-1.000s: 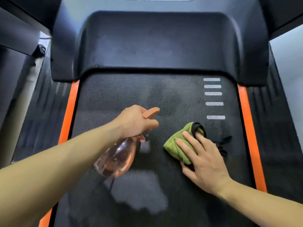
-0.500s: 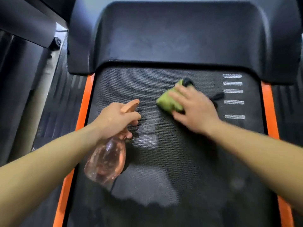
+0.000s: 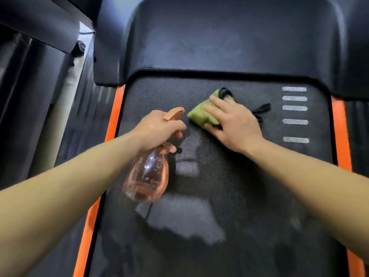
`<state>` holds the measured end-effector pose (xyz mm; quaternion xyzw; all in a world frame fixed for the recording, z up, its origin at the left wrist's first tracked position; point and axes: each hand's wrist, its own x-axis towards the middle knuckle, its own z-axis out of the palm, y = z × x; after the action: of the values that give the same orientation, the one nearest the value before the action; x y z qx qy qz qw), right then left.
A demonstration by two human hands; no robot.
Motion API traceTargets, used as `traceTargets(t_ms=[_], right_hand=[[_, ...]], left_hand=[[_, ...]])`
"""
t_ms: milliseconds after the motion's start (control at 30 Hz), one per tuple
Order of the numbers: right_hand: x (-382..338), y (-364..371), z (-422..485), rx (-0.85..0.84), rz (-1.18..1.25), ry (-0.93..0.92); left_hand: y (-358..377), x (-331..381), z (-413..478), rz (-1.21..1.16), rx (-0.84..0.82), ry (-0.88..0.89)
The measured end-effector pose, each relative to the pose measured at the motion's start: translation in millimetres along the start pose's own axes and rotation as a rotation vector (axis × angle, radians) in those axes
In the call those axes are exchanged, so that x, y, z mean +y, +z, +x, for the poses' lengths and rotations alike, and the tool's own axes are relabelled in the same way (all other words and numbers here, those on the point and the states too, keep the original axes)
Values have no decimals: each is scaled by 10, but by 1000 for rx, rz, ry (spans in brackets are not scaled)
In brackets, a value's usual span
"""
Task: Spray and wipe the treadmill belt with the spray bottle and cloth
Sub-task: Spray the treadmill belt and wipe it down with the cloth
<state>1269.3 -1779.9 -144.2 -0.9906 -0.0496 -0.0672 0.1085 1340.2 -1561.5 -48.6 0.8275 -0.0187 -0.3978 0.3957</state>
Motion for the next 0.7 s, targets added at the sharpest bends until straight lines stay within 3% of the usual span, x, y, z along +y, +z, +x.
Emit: traceTargets(t_ms=[67, 100, 167, 267, 333, 400, 467, 567, 700], right_hand=[[134, -57, 102, 34, -10, 195], [98, -39, -12, 48, -29, 186], [-146, -16, -526, 17, -26, 28], [-517, -53, -1432, -170, 28, -301], [-369, -126, -1522, -218, 30, -371], [0, -101, -1202, -130, 7, -222], [462, -185, -757, -12, -19, 95], [837, -298, -605, 9, -15, 413], [225, -251, -1440, 22, -61, 255]], left_hand=[[33, -5, 18, 5, -19, -3], [50, 3, 23, 13, -26, -3], [97, 34, 24, 24, -41, 8], [198, 70, 24, 70, -50, 27], [267, 80, 29, 96, -63, 36], [334, 80, 46, 99, -77, 34], [391, 106, 57, 122, -97, 41], [478, 208, 68, 159, -129, 73], [618, 392, 87, 162, -173, 104]])
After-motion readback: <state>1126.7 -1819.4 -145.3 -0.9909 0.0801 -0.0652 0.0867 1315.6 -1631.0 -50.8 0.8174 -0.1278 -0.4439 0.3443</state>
